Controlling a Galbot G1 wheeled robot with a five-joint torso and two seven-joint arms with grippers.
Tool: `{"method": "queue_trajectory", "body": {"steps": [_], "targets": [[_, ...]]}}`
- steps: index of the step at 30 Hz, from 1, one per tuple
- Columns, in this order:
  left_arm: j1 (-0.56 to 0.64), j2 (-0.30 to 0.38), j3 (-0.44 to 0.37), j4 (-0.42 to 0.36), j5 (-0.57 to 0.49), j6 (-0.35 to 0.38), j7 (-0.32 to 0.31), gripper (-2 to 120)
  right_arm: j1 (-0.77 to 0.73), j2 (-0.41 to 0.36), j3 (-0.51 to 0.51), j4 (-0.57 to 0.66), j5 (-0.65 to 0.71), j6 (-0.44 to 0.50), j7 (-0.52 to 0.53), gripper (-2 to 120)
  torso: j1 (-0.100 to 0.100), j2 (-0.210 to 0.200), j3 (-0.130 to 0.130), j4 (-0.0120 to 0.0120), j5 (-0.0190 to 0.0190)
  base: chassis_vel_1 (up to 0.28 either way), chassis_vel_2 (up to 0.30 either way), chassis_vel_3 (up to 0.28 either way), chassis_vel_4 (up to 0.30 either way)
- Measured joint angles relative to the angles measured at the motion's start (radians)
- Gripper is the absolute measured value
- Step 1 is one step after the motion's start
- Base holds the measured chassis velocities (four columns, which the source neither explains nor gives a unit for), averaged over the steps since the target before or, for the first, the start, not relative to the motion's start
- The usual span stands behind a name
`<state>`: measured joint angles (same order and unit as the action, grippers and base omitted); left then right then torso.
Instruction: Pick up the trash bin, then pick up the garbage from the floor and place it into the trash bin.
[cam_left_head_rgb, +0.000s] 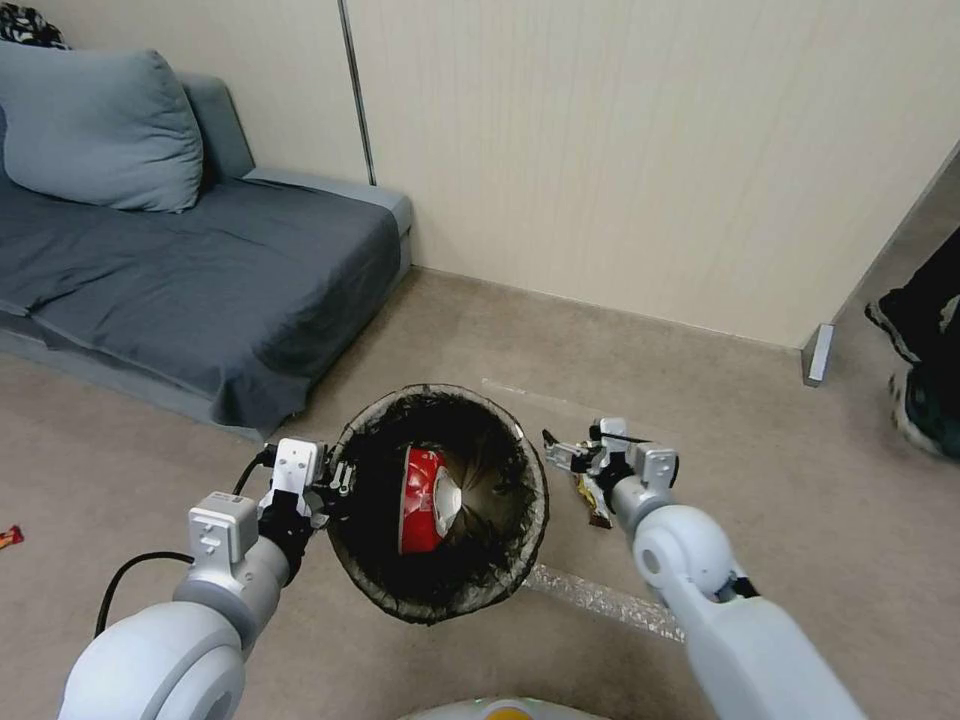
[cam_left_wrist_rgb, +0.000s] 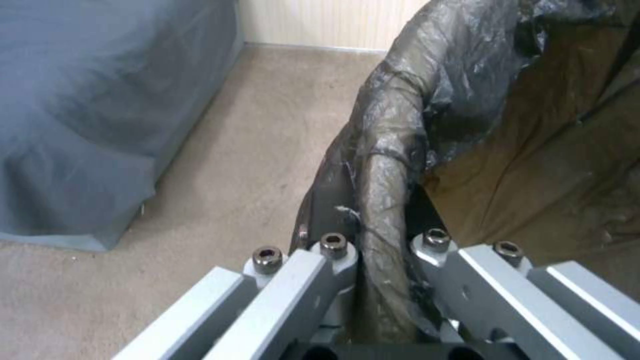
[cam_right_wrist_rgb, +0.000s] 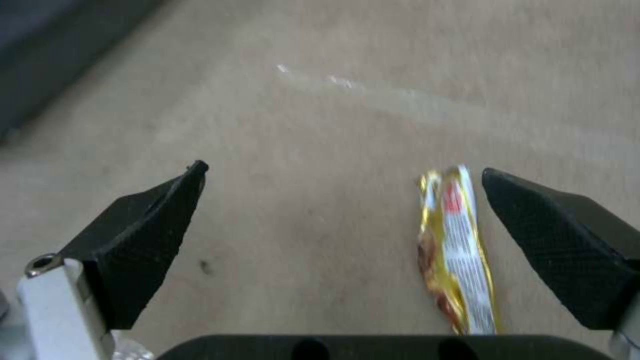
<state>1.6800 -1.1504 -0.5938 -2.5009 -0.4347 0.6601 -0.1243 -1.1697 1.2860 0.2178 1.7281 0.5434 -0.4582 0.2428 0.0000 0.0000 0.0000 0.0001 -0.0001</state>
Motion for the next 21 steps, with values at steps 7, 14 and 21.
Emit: {"method": "queue_trajectory", "body": {"steps": [7, 14, 21], "targets": [[0.002, 0.001, 0.0, 0.0, -0.003, 0.001, 0.0, 1, 0.019, 0.038, 0.002, -0.11, -0.026, 0.013, 0.018, 100, 0.0, 0.0, 0.0, -0.0001, 0.0001, 0.0, 0.0, 0.0, 0.0], [0.001, 0.003, -0.001, 0.0, -0.005, 0.001, 0.0, 1, 0.035, 0.057, 0.008, -0.188, -0.052, 0.028, 0.032, 100, 0.0, 0.0, 0.0, -0.0001, 0.0001, 0.0, 0.0, 0.0, 0.0], [0.001, 0.004, 0.0, 0.0, -0.006, 0.002, 0.0, 1, 0.059, 0.077, 0.012, -0.274, -0.08, 0.047, 0.029, 100, 0.0, 0.0, 0.0, 0.0, 0.0001, 0.0, 0.0, 0.0, 0.0]]}}
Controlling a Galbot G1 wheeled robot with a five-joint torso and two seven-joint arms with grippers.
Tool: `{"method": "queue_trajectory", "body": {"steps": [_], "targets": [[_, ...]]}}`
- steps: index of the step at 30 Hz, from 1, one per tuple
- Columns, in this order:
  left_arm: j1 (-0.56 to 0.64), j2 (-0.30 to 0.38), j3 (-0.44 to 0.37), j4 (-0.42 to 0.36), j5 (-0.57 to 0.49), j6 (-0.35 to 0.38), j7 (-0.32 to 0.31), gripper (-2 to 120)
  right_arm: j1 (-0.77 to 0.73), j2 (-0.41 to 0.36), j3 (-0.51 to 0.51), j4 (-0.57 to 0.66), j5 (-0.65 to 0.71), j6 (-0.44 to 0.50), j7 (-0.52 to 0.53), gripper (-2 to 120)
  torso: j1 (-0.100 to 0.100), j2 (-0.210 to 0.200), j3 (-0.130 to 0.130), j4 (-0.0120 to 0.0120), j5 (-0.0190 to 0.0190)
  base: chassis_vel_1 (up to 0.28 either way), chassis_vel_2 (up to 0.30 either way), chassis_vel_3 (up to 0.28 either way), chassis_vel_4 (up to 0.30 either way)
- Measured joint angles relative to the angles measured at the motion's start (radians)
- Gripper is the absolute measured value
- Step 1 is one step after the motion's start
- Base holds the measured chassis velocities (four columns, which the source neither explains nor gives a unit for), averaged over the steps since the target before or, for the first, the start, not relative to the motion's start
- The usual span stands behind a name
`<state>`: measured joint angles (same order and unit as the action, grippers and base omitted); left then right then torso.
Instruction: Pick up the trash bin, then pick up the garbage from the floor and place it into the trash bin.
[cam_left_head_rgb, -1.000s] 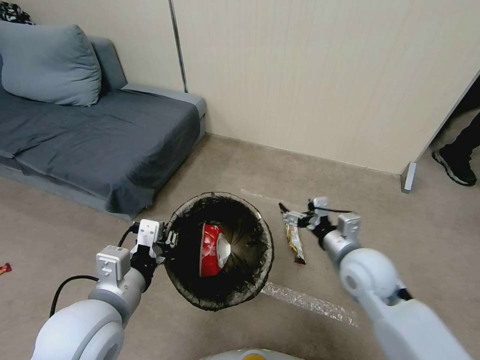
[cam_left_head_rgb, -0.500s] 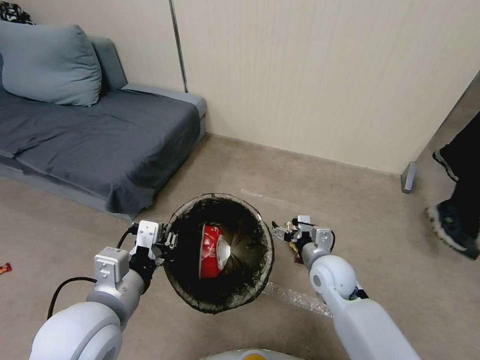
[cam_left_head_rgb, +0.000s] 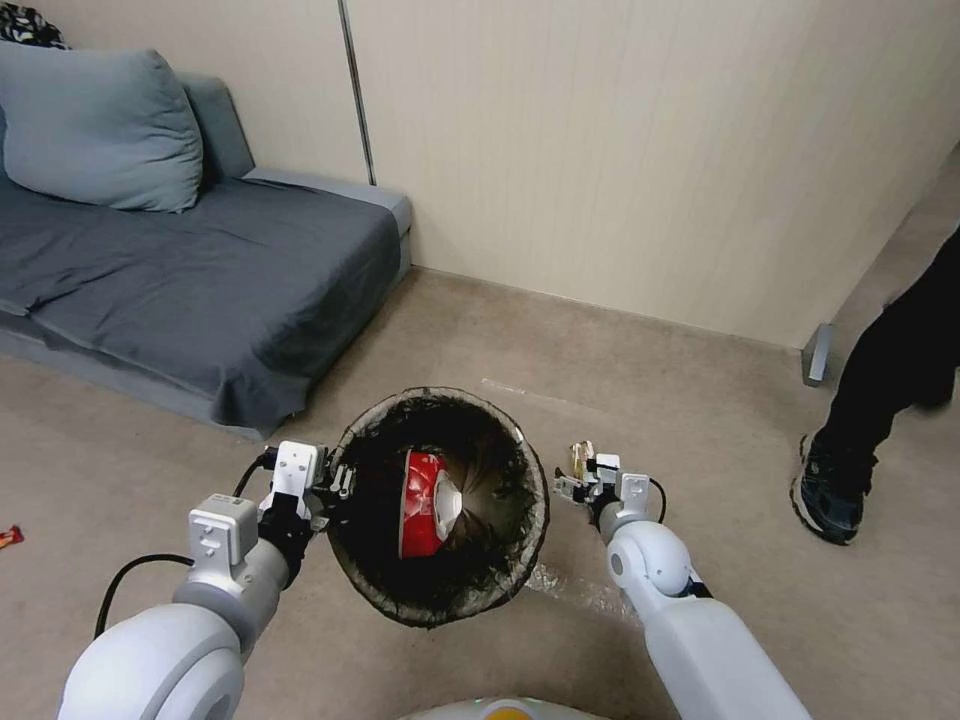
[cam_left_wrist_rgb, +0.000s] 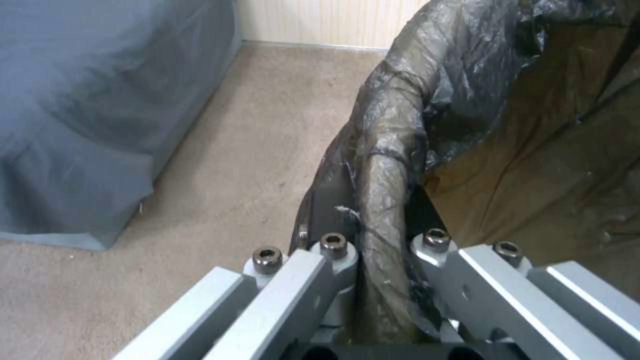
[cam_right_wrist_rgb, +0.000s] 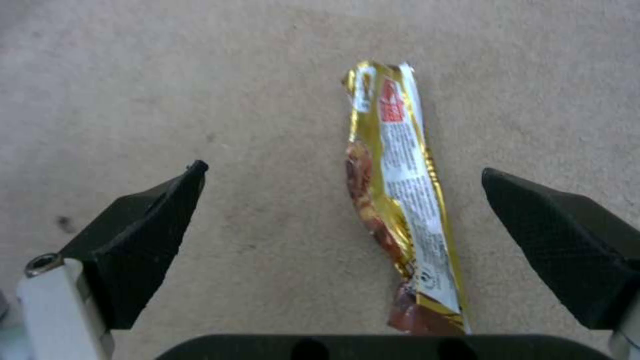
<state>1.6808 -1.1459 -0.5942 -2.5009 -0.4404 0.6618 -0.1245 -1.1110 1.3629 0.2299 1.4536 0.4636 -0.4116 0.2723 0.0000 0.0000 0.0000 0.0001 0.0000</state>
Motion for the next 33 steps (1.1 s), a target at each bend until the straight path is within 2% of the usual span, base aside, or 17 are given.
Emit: {"method": "queue_trajectory", "body": {"steps": [13, 33], "targets": [[0.007, -0.001, 0.0, 0.0, 0.0, 0.0, 0.002, 1, 0.053, 0.038, 0.04, -0.164, -0.056, 0.043, -0.011, 100, 0.0, 0.0, 0.0, -0.0001, 0.0, 0.0, 0.0, 0.0, 0.0], [0.014, 0.005, 0.001, 0.001, 0.001, 0.001, 0.007, 1, 0.095, 0.072, 0.082, -0.31, -0.082, 0.07, -0.046, 100, 0.0, 0.0, 0.0, -0.0001, 0.0, 0.0, 0.0, 0.0, 0.0]]}}
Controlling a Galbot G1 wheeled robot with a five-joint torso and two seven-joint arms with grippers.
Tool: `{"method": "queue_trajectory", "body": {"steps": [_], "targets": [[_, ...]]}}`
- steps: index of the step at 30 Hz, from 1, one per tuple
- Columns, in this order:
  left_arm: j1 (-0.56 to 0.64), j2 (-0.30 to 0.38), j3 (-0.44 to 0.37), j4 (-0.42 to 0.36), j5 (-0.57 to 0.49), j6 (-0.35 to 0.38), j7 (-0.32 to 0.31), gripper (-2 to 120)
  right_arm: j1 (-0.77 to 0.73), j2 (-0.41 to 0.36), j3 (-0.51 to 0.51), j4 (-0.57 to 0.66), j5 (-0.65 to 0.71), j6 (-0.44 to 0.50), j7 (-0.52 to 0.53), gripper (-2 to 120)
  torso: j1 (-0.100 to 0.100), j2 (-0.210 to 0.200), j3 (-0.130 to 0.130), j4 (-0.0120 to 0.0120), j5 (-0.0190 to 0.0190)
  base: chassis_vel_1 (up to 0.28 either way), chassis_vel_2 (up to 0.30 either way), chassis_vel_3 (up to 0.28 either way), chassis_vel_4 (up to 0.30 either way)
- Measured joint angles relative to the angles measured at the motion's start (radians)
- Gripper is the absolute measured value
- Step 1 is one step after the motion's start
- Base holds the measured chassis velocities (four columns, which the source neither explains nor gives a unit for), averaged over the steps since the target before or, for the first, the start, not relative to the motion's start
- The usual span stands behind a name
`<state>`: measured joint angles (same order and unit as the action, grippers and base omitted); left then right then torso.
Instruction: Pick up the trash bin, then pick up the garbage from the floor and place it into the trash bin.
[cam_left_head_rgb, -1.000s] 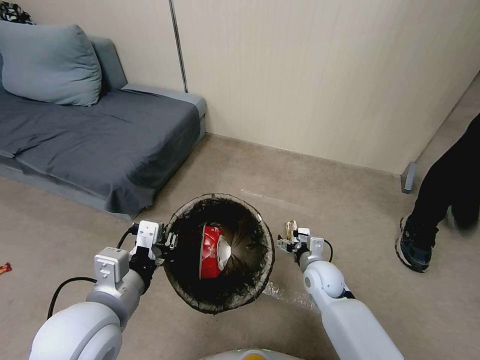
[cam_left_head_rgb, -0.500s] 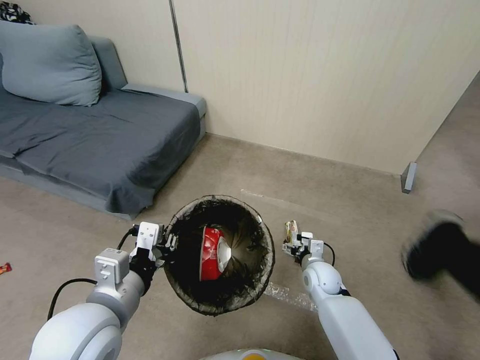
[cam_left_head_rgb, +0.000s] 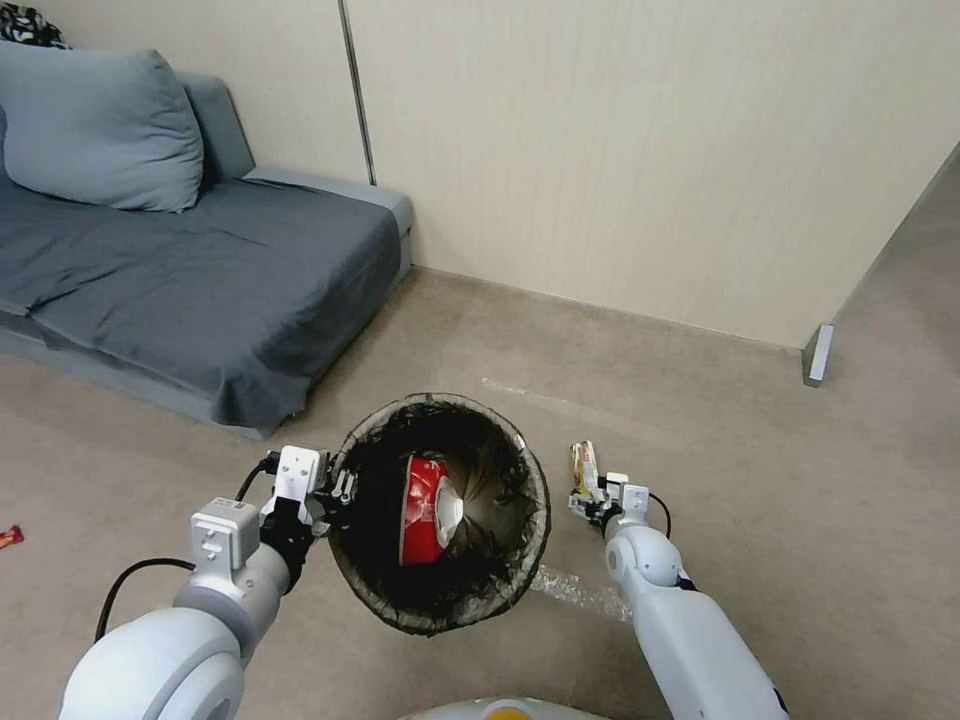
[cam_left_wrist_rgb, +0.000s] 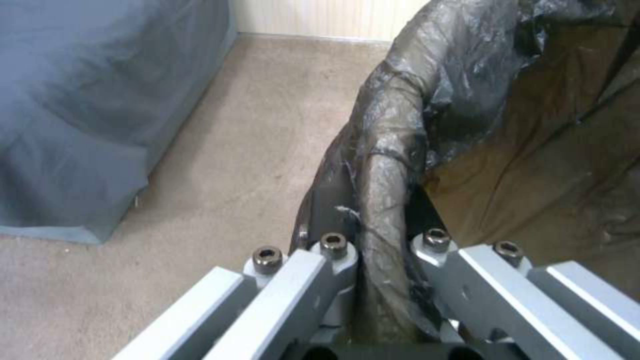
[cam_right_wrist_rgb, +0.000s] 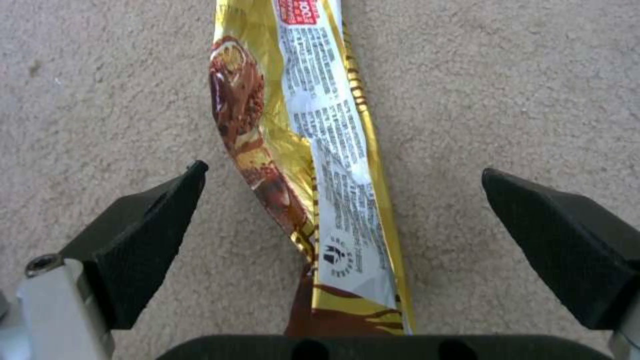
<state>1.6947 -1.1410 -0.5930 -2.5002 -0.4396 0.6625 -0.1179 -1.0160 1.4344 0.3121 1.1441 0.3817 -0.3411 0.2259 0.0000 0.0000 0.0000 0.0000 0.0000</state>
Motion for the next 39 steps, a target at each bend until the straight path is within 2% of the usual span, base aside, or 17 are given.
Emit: {"method": "queue_trajectory", "body": {"steps": [7, 11, 13, 15, 17, 19, 21, 23, 24, 26, 27, 29, 31, 33, 39], "targets": [[0.0, -0.003, 0.003, 0.0, 0.001, 0.0, 0.002, 1, 0.001, 0.002, 0.0, -0.012, -0.012, 0.006, -0.009, 99, 0.0, 0.0, 0.0, 0.0, 0.0, 0.0, 0.0, 0.0, 0.0], [0.0, -0.005, 0.003, 0.0, 0.002, 0.0, 0.003, 1, 0.002, 0.005, 0.001, -0.022, -0.018, 0.013, -0.013, 84, 0.0, 0.0, 0.0, 0.0, 0.0, 0.0, 0.0, 0.0, 0.0], [0.0, -0.006, 0.003, 0.0, 0.002, 0.0, 0.003, 1, 0.002, 0.006, 0.001, -0.023, -0.019, 0.013, -0.014, 82, 0.0, 0.0, 0.0, 0.0, 0.0, 0.0, 0.0, 0.0, 0.0], [0.001, -0.008, 0.002, 0.0, 0.002, 0.0, 0.003, 1, 0.002, 0.01, 0.004, -0.035, -0.025, 0.022, -0.021, 67, 0.0, 0.0, 0.0, 0.0, 0.0, 0.0, 0.0, 0.0, 0.0], [0.002, -0.009, 0.002, 0.0, 0.002, 0.0, 0.003, 1, 0.002, 0.01, 0.005, -0.038, -0.027, 0.025, -0.023, 65, 0.0, 0.0, 0.0, 0.0, 0.0, 0.0, 0.0, 0.0, 0.0], [0.006, -0.014, 0.002, 0.0, 0.004, 0.0, 0.003, 1, -0.001, 0.015, 0.008, -0.049, -0.038, 0.036, -0.03, 53, 0.0, 0.0, 0.0, 0.0, 0.0, 0.0, 0.0, 0.0, 0.0], [0.008, -0.015, 0.002, 0.0, 0.005, 0.0, 0.003, 1, -0.002, 0.016, 0.009, -0.05, -0.039, 0.037, -0.031, 50, 0.0, 0.0, 0.0, -0.0001, 0.0, 0.0, 0.0, 0.0, 0.0], [0.012, -0.019, 0.002, 0.0, 0.008, 0.0, 0.003, 1, -0.005, 0.019, 0.011, -0.052, -0.042, 0.04, -0.032, 40, 0.0, 0.0, 0.0, 0.0, -0.0001, 0.0, 0.0, 0.0, 0.0], [0.012, -0.019, 0.002, 0.0, 0.008, 0.0, 0.003, 1, -0.005, 0.019, 0.011, -0.052, -0.042, 0.04, -0.032, 40, 0.0, 0.0, 0.0, 0.0, -0.0001, 0.0, 0.0, 0.0, 0.0], [0.015, -0.021, 0.002, 0.0, 0.01, -0.001, 0.003, 1, -0.008, 0.02, 0.013, -0.052, -0.044, 0.042, -0.033, 27, 0.0, 0.0, 0.0, -0.0001, -0.0001, 0.0, 0.0, 0.0, 0.0], [0.015, -0.021, 0.002, 0.0, 0.01, -0.001, 0.003, 1, -0.008, 0.02, 0.013, -0.052, -0.044, 0.042, -0.033, 27, 0.0, 0.0, 0.0, -0.0001, -0.0001, 0.0, 0.0, 0.0, 0.0], [0.019, -0.021, 0.001, 0.0, 0.01, -0.004, 0.003, 1, -0.008, 0.022, 0.015, -0.053, -0.047, 0.044, -0.033, 17, 0.0, 0.0, 0.0, -0.0001, -0.0001, 0.0, 0.0, 0.0, 0.0], [0.02, -0.021, 0.001, 0.0, 0.01, -0.005, 0.003, 1, -0.009, 0.023, 0.015, -0.053, -0.047, 0.044, -0.033, 14, 0.0, 0.0, 0.0, 0.0, 0.0, 0.0, 0.0, 0.0, 0.0], [0.021, -0.021, -0.001, 0.0, 0.01, -0.006, 0.003, 1, -0.012, 0.024, 0.016, -0.052, -0.049, 0.046, -0.033, 3, 0.0, 0.0, 0.0, 0.0001, 0.0001, 0.0, 0.0, 0.0, 0.0], [0.024, -0.023, -0.001, 0.0, 0.012, -0.007, 0.003, 1, -0.022, 0.024, 0.018, -0.033, -0.059, 0.051, -0.032, 0, 0.0, 0.0, 0.0, 0.0001, 0.0001, 0.0, 0.0, 0.0, 0.0]]}}
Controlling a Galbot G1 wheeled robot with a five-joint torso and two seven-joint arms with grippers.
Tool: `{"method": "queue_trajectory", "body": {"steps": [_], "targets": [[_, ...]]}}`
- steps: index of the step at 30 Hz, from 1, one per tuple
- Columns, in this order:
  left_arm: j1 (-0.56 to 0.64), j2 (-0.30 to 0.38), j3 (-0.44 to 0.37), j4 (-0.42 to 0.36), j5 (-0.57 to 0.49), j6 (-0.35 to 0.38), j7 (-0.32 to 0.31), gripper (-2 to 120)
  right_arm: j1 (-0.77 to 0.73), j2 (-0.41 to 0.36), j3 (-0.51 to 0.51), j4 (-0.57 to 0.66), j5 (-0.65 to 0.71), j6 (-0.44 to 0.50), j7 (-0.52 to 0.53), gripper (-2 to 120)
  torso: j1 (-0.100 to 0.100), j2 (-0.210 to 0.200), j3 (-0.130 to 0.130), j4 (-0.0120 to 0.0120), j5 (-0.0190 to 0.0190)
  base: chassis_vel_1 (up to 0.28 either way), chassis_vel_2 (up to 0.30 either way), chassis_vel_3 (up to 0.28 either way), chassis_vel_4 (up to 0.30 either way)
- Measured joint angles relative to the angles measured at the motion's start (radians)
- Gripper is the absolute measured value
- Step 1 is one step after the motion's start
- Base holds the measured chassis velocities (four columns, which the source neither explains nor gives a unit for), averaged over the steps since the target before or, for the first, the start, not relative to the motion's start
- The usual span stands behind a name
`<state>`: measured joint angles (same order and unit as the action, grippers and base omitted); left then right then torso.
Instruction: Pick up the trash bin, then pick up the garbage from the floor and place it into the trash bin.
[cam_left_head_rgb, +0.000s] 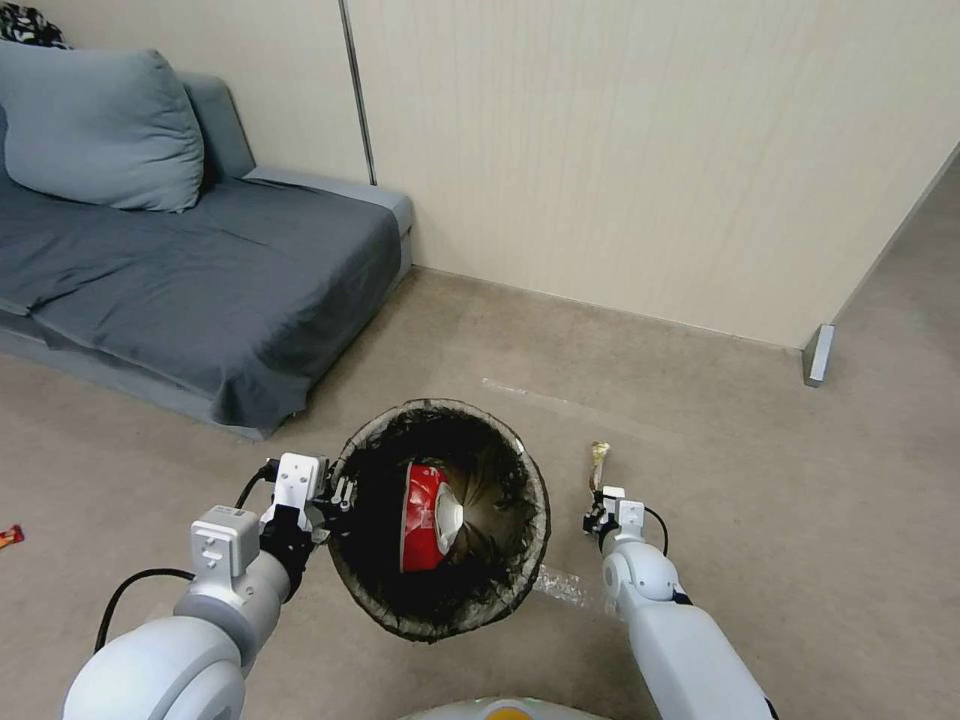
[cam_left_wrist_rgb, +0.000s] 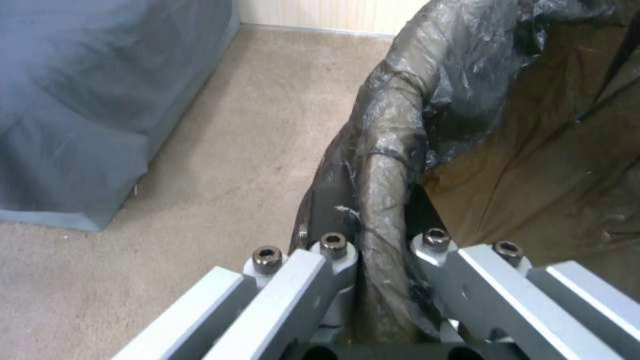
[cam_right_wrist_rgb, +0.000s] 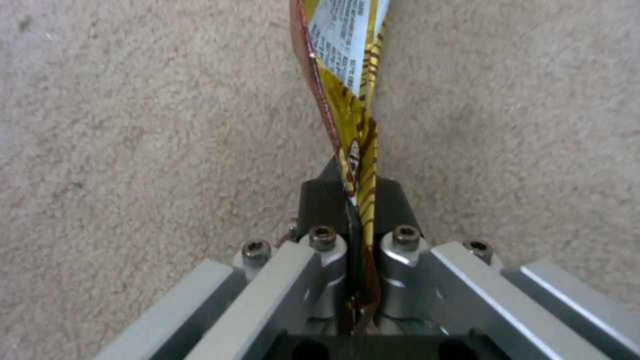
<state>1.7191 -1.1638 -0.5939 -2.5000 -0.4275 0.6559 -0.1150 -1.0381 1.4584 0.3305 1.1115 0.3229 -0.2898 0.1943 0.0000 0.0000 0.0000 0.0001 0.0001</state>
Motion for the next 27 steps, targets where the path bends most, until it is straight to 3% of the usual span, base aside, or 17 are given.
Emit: {"method": "queue_trajectory", "body": {"steps": [4, 16, 18, 20, 22, 27], "targets": [[0.004, -0.005, 0.0, 0.0, 0.003, 0.0, 0.0, 1, -0.037, -0.014, -0.005, 0.079, -0.032, 0.005, 0.008, 0, 0.0, 0.0, 0.0, 0.0, -0.0001, 0.0, 0.0, 0.0, 0.0], [0.003, -0.013, -0.002, 0.0, 0.006, 0.0, 0.001, 1, -0.207, -0.086, -0.036, 0.516, -0.026, -0.021, 0.033, 0, 0.0, 0.0, 0.0, 0.0, 0.0001, 0.0, 0.0, 0.0, 0.0], [0.003, -0.02, -0.001, 0.0, 0.01, 0.0, 0.001, 1, -0.226, -0.124, -0.035, 0.657, -0.014, -0.023, 0.046, 0, 0.0, 0.0, 0.0, -0.0001, 0.0001, 0.0, 0.0, 0.0, 0.0], [0.002, -0.021, -0.001, 0.0, 0.01, 0.0, 0.001, 1, -0.227, -0.129, -0.035, 0.673, -0.012, -0.023, 0.046, 0, 0.0, 0.0, 0.0, 0.0, 0.0, 0.0, 0.0, 0.0, 0.0], [0.002, -0.024, 0.001, 0.0, 0.013, 0.0, 0.001, 1, -0.238, -0.19, -0.025, 0.819, 0.047, -0.043, 0.046, 0, 0.0, 0.0, 0.0, -0.0001, 0.0002, 0.0, 0.0, 0.0, 0.0], [0.004, -0.024, 0.001, 0.0, 0.013, 0.0, 0.001, 1, -0.24, -0.286, -0.014, 0.983, 0.136, -0.08, 0.044, 0, 0.0, 0.0, 0.0, 0.0, 0.0001, 0.0, 0.0, 0.0, 0.0]]}}
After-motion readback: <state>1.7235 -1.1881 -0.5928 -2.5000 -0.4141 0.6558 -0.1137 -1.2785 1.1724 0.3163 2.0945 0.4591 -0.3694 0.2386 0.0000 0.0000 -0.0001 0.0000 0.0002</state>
